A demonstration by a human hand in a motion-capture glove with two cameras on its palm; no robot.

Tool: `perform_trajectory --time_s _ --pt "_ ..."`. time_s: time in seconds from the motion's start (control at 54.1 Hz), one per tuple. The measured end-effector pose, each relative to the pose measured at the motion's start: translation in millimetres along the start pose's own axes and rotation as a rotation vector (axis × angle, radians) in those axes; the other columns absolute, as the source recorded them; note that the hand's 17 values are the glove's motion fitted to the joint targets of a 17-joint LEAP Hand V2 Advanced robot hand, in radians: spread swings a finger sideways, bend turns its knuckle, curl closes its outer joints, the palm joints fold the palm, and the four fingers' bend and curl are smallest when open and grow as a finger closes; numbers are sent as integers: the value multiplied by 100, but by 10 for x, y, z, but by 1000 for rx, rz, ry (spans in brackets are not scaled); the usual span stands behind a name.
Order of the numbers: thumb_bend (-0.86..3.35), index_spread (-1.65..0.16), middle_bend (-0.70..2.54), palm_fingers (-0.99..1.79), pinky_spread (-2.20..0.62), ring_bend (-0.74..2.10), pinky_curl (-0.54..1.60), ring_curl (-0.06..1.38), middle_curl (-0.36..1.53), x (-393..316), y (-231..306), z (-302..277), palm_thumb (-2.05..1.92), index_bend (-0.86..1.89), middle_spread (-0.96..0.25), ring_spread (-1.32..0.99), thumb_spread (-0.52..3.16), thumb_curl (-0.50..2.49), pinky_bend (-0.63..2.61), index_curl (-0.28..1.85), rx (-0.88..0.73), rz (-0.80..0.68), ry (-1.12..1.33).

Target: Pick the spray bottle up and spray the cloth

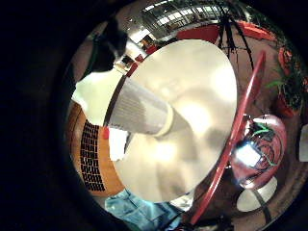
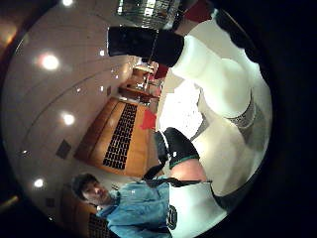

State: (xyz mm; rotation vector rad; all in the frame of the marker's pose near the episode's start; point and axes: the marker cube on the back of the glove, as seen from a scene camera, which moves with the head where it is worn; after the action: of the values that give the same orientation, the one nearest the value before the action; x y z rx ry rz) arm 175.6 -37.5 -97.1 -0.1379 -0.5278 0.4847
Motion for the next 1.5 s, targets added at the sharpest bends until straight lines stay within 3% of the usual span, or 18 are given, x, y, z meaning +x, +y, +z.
perform_trajectory --time_s 0.222,0.591,0.684,0.813,1.091,1.238,1.275,1.312,1.386,1.497 --pt "-2 -24 37 115 -11 57 35 40 45 -67 -57 24 68 19 -15 -17 99 39 38 27 11 -9 8" --pt "0 -23 51 137 -23 69 46 51 56 -132 -39 18 86 36 -16 -21 98 44 52 45 48 -29 8" --pt "0 -22 56 136 -22 73 49 54 59 -119 -98 5 92 41 -16 -21 98 46 58 49 120 -18 9" --pt "-1 -22 62 131 -21 78 53 58 64 -64 -25 -65 96 45 -17 -22 97 49 67 54 33 -22 5" --pt "-5 -22 65 117 -20 83 58 64 70 34 10 -147 89 46 -17 -22 93 51 75 60 64 15 -25" --pt "-4 -22 52 97 -21 71 53 58 63 67 -43 -166 82 21 -15 -20 94 50 62 54 110 20 -10" --pt "-4 -24 46 84 -18 66 52 56 60 82 6 -183 79 14 -15 -19 95 49 60 52 58 1 -4" --pt "-4 -25 44 82 -17 63 51 55 59 95 54 -194 78 11 -15 -19 96 48 58 49 12 -20 -1" --pt "-4 -27 38 74 -12 56 48 51 55 118 27 -169 76 8 -14 -17 97 47 55 43 68 -62 9" --pt "-3 -29 30 60 -4 52 44 47 50 87 -23 -169 74 7 -12 -14 98 46 53 37 96 -3 3"
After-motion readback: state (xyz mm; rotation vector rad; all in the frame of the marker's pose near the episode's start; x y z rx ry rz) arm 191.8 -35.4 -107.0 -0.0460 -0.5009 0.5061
